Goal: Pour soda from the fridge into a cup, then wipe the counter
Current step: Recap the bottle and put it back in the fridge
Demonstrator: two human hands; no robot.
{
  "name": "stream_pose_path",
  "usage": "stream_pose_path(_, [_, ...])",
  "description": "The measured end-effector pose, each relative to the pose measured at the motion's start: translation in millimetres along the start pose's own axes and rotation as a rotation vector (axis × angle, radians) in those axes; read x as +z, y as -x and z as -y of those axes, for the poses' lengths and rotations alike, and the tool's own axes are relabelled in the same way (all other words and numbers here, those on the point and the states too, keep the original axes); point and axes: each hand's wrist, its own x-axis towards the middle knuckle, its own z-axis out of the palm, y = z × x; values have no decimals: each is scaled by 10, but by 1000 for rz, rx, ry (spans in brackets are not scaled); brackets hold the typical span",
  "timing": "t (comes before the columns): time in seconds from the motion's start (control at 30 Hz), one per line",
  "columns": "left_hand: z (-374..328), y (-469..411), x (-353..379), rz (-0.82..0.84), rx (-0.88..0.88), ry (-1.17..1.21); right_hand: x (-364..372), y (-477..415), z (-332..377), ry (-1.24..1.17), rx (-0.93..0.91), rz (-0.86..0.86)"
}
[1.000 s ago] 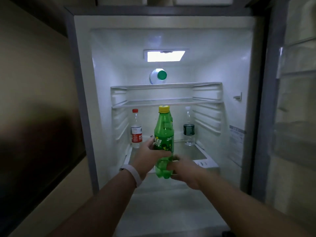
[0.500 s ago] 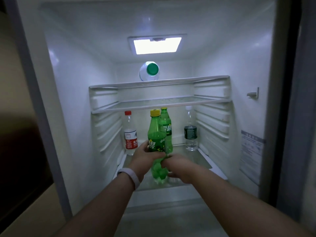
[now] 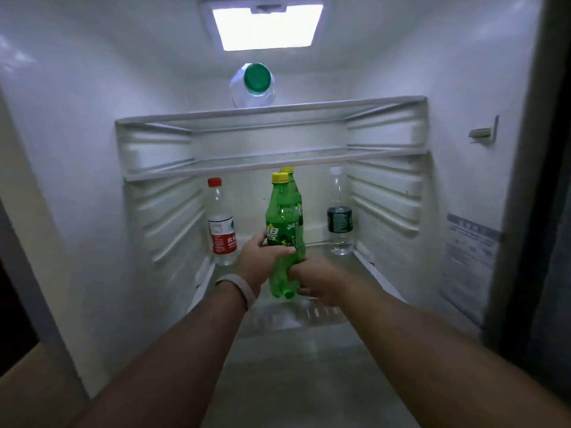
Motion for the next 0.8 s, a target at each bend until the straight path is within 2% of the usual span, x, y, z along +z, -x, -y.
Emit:
stream_pose_path(0.3, [12, 174, -53, -16, 20, -93, -10, 56, -29, -48, 5, 36])
stream_pose_path(0.4, [-60, 365, -40, -72, 23, -116, -19, 210, -2, 2, 12, -19])
stream_pose_path(0.57, [-193, 873, -23, -91, 25, -150, -40, 596, -7, 41, 77, -86])
stream_pose_path(0.73, [-252, 1565, -96, -69, 36, -157, 45, 1209, -40, 58, 41, -92])
stream_pose_path(0.8, [-195, 1855, -183, -71, 64, -181, 102, 1511, -104, 195, -4, -88])
